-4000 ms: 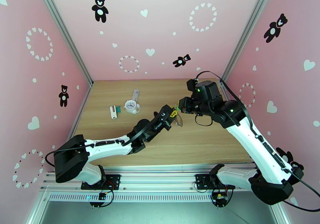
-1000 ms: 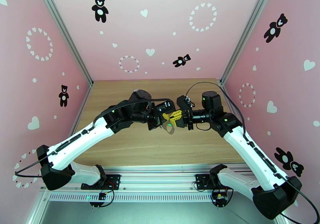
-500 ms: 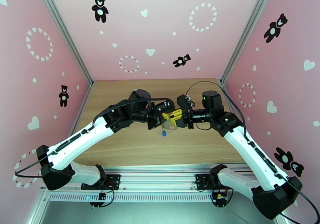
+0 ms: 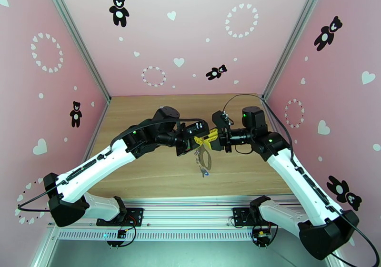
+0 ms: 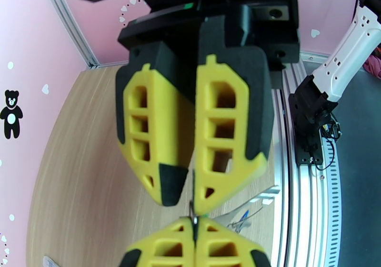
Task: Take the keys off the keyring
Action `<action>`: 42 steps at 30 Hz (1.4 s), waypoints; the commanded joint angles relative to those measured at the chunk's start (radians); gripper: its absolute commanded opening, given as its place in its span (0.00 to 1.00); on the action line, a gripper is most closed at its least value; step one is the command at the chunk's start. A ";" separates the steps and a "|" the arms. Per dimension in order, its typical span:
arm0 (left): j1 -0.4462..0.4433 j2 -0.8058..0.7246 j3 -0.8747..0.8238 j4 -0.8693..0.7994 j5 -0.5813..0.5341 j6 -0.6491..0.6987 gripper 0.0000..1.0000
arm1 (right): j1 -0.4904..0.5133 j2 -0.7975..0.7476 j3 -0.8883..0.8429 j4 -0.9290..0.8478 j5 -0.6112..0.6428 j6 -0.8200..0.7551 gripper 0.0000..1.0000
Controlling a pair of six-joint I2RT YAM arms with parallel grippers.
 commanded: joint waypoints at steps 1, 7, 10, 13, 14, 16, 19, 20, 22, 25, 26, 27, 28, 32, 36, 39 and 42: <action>-0.009 -0.015 0.026 0.044 0.063 0.015 0.00 | -0.001 0.027 0.035 -0.017 -0.045 0.005 0.21; -0.008 -0.008 0.031 0.039 0.065 0.018 0.00 | -0.001 0.029 0.028 -0.039 -0.029 -0.011 0.13; -0.008 -0.006 0.037 0.041 0.063 0.017 0.00 | -0.001 0.037 0.029 -0.039 -0.030 -0.010 0.11; -0.009 -0.007 0.035 0.051 0.067 0.013 0.00 | -0.001 0.045 0.036 -0.061 -0.018 -0.022 0.05; -0.009 -0.010 0.034 0.052 0.065 0.013 0.00 | -0.001 0.044 0.037 -0.061 -0.016 -0.021 0.03; -0.009 -0.013 0.029 0.056 0.056 0.013 0.00 | 0.000 0.040 0.036 -0.059 -0.012 -0.019 0.01; -0.009 -0.022 0.017 0.070 0.052 0.007 0.00 | -0.001 0.037 0.037 -0.052 0.014 -0.004 0.00; -0.008 -0.024 0.013 0.077 0.051 0.006 0.00 | -0.001 0.035 0.037 -0.047 0.037 0.011 0.00; -0.009 -0.028 0.008 0.084 0.052 0.003 0.00 | -0.001 0.032 0.032 -0.019 0.109 0.071 0.00; -0.009 -0.031 0.000 0.094 0.048 -0.003 0.00 | 0.000 0.015 0.006 0.040 0.194 0.149 0.00; -0.009 -0.031 -0.001 0.095 0.044 -0.005 0.00 | -0.001 0.008 -0.003 0.058 0.203 0.159 0.00; -0.008 -0.031 0.000 0.096 0.040 -0.010 0.00 | -0.001 -0.003 -0.014 0.078 0.216 0.171 0.00; -0.009 -0.032 -0.001 0.098 0.035 -0.017 0.00 | -0.001 -0.014 -0.022 0.097 0.230 0.181 0.00; -0.009 -0.038 -0.009 0.102 0.019 -0.028 0.12 | -0.001 -0.055 -0.048 0.155 0.260 0.206 0.00; -0.009 -0.085 -0.053 0.149 -0.006 -0.058 0.25 | 0.000 -0.076 -0.071 0.196 0.247 0.207 0.00; 0.008 -0.145 -0.129 0.234 -0.018 -0.115 0.31 | 0.000 -0.081 -0.105 0.286 0.223 0.256 0.00; 0.051 -0.201 -0.220 0.338 0.023 -0.187 0.33 | 0.000 -0.074 -0.119 0.356 0.200 0.295 0.00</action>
